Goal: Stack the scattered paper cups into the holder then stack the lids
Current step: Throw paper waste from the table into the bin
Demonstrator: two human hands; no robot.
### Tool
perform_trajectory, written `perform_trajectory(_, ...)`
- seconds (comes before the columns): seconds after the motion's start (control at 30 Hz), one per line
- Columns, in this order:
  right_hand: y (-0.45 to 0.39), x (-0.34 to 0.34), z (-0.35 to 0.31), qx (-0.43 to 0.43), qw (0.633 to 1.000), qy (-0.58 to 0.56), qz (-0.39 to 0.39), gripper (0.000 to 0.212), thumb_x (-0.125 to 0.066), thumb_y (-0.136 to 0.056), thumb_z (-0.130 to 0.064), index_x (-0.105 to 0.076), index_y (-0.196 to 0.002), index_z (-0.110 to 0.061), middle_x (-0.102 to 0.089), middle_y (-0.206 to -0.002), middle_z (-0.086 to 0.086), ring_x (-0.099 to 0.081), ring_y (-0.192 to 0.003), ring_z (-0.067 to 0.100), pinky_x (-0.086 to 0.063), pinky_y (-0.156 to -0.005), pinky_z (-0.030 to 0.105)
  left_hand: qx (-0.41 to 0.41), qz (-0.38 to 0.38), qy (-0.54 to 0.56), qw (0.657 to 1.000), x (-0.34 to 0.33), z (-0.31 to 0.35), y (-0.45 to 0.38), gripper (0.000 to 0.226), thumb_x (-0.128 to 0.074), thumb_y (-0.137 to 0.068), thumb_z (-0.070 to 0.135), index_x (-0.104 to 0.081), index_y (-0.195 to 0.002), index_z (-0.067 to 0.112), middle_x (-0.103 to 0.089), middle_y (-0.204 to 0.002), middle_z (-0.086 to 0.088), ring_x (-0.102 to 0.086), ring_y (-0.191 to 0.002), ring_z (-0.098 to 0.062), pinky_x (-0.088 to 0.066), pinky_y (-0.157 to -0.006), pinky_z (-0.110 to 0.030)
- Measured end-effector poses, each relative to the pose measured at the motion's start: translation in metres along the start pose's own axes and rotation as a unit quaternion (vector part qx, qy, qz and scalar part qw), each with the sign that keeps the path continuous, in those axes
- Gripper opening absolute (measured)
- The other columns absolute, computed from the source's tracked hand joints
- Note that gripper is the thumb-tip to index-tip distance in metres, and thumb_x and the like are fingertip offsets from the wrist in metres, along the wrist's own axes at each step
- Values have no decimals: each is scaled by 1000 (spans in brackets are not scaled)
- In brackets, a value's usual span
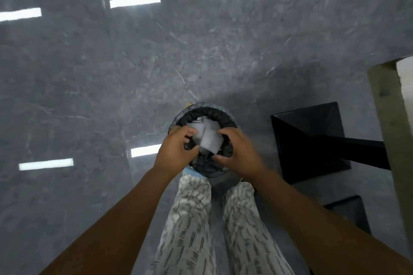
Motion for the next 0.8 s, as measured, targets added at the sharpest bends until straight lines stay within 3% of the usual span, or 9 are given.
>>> perform_trajectory(0.13, 21, 35, -27, 4, 998, -31, 47, 72, -75, -78, -52, -52, -139, -21, -50, -141, -3, -51, -129, 19, -48, -106, 42, -52, -3, 2, 999, 13, 45, 6, 39, -86, -80, 12, -69, -114, 21, -62, -112, 5, -64, -95, -13, -58, -87, -39)
perform_trajectory(0.2, 39, 61, -43, 11, 996, -40, 82, 68, -78, -80, -46, -53, -137, -20, -50, -139, -3, -51, -129, 19, -47, -107, 40, -82, -12, 3, 997, 21, 77, 13, 40, -86, -81, 14, -68, -115, 24, -62, -112, 8, -64, -97, -13, -58, -86, -37)
perform_trajectory(0.4, 131, 151, -79, -11, 975, -56, 217, 65, -81, -86, -35, -52, -142, -18, -50, -141, 0, -51, -127, 20, -46, -107, 39, -197, -79, -8, 977, 24, 195, 50, 38, -84, -84, 15, -67, -114, 29, -59, -110, 18, -63, -99, -5, -49, -84, -14)
perform_trajectory(0.53, 206, 193, -87, -38, 945, -70, 316, 67, -75, -85, -46, -52, -142, -19, -52, -139, -4, -54, -123, 16, -51, -102, 40, -280, -143, -27, 949, 4, 278, 78, 39, -84, -84, 15, -66, -116, 30, -58, -111, 18, -60, -102, 4, -48, -77, -9)
perform_trajectory(0.67, 289, 222, -84, -69, 899, -103, 420, 67, -83, -82, -37, -53, -140, -23, -50, -134, -12, -53, -111, 2, -51, -90, 22, -345, -209, -45, 914, -31, 353, 119, 43, -85, -84, 14, -65, -118, 30, -56, -113, 21, -57, -103, 8, -46, -78, -7)
perform_trajectory(0.8, 375, 235, -74, -81, 855, -133, 494, 64, -83, -82, -33, -53, -139, -28, -50, -131, -22, -49, -113, -8, -41, -91, 8, -422, -226, -59, 876, -75, 399, 171, 48, -87, -80, 16, -64, -119, 34, -58, -113, 20, -58, -103, 4, -47, -82, -9)
Point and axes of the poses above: each hand's wrist, its own y-axis away from the middle knuckle, its own x-axis out of the back of the hand, z = x × y, the point moved 3 cm from there along -y, towards the middle knuckle
